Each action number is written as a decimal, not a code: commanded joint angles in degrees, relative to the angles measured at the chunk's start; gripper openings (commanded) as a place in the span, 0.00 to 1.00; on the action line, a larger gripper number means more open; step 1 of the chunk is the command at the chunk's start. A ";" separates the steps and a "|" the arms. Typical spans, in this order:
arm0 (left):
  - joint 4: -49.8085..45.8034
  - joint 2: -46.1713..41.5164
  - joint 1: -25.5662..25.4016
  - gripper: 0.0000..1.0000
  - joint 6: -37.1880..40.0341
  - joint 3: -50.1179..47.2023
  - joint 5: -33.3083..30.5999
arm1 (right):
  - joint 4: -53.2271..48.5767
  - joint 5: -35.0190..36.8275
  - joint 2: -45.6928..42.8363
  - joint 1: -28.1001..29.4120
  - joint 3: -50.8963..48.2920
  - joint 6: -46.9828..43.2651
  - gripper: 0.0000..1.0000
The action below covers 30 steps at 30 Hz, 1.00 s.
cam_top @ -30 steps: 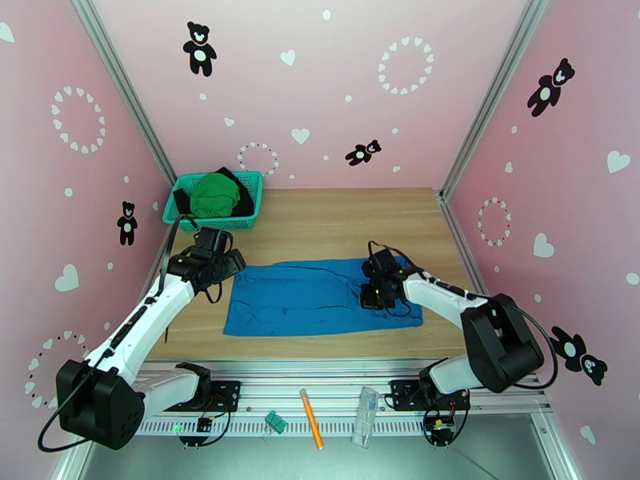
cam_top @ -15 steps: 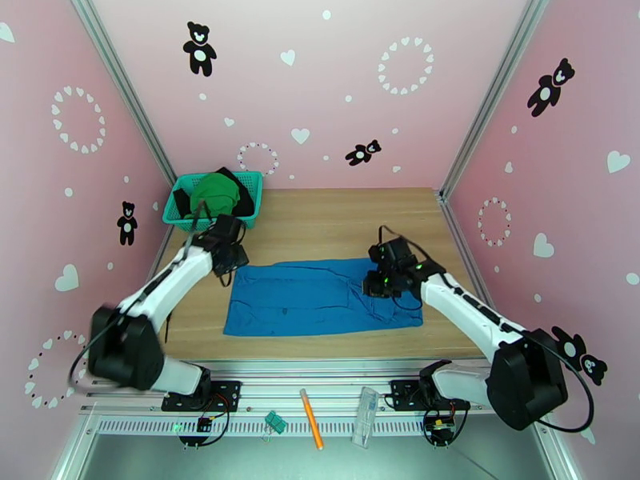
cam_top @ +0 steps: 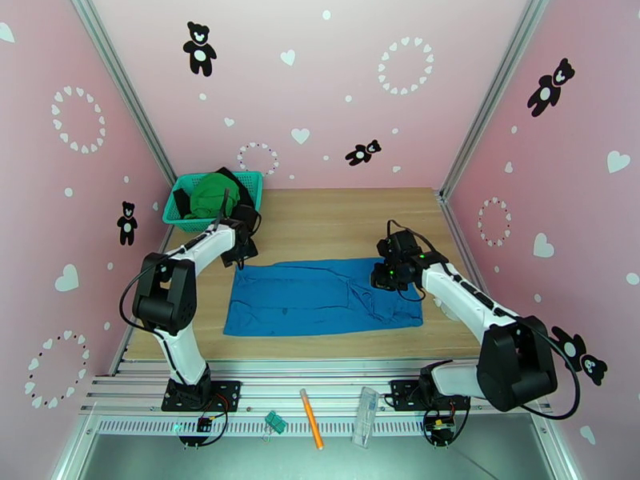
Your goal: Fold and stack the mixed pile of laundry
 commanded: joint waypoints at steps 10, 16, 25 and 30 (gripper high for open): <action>4.80 1.02 0.38 0.29 0.53 -4.33 2.10 | -0.21 0.78 -0.12 0.04 -0.99 -0.52 0.09; 4.76 -3.87 0.24 0.06 0.31 -7.62 0.44 | -0.11 0.36 -0.25 0.01 -1.16 -0.36 0.09; 3.88 -15.76 -3.05 0.08 -3.29 -22.09 -1.04 | 1.06 -0.54 -2.72 0.06 -3.72 1.28 0.09; 3.96 -23.97 -6.04 0.27 -6.25 -29.82 -0.85 | 0.43 0.15 -5.40 0.25 -5.37 1.76 0.10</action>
